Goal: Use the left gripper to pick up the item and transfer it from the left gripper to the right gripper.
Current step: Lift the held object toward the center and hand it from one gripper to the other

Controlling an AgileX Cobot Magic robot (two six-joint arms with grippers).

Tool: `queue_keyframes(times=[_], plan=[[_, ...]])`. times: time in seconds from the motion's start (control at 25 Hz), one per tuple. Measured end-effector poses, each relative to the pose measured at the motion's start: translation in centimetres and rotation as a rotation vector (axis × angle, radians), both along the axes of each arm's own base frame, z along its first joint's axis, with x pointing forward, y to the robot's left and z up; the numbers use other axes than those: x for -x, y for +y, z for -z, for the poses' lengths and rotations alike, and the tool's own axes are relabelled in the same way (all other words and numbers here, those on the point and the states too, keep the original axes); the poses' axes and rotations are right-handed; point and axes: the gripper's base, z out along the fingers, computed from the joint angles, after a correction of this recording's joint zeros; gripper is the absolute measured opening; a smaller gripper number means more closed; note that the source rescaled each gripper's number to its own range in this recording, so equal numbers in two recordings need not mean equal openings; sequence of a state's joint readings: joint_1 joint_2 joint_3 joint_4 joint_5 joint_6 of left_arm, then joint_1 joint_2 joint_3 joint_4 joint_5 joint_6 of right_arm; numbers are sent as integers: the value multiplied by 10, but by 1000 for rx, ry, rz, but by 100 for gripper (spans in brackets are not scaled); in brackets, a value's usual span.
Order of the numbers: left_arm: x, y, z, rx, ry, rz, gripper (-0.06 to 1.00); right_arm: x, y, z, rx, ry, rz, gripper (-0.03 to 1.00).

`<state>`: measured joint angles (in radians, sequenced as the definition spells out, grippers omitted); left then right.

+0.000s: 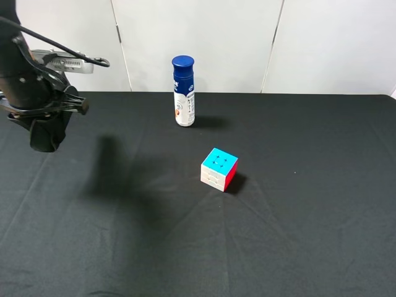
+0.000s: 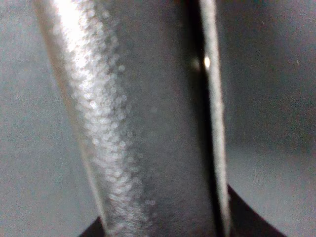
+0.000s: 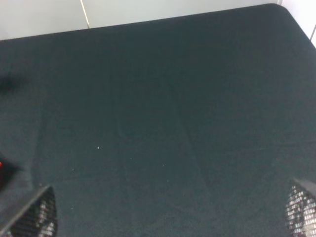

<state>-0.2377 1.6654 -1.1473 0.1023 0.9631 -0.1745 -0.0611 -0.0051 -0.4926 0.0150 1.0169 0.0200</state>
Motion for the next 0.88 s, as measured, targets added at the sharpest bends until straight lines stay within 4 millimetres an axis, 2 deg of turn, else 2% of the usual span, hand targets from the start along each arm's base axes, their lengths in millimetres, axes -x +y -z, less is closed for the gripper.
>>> queue_keyframes(times=[0.16, 0.68, 0.88], plan=[[5, 1, -7, 0, 12, 10, 1, 0, 0, 0, 0, 0, 0, 100], [11, -13, -7, 136, 68, 78, 1, 0, 0, 0, 0, 0, 0, 100], [18, -36, -7, 134, 65, 195, 1, 0, 0, 0, 0, 0, 0, 100]])
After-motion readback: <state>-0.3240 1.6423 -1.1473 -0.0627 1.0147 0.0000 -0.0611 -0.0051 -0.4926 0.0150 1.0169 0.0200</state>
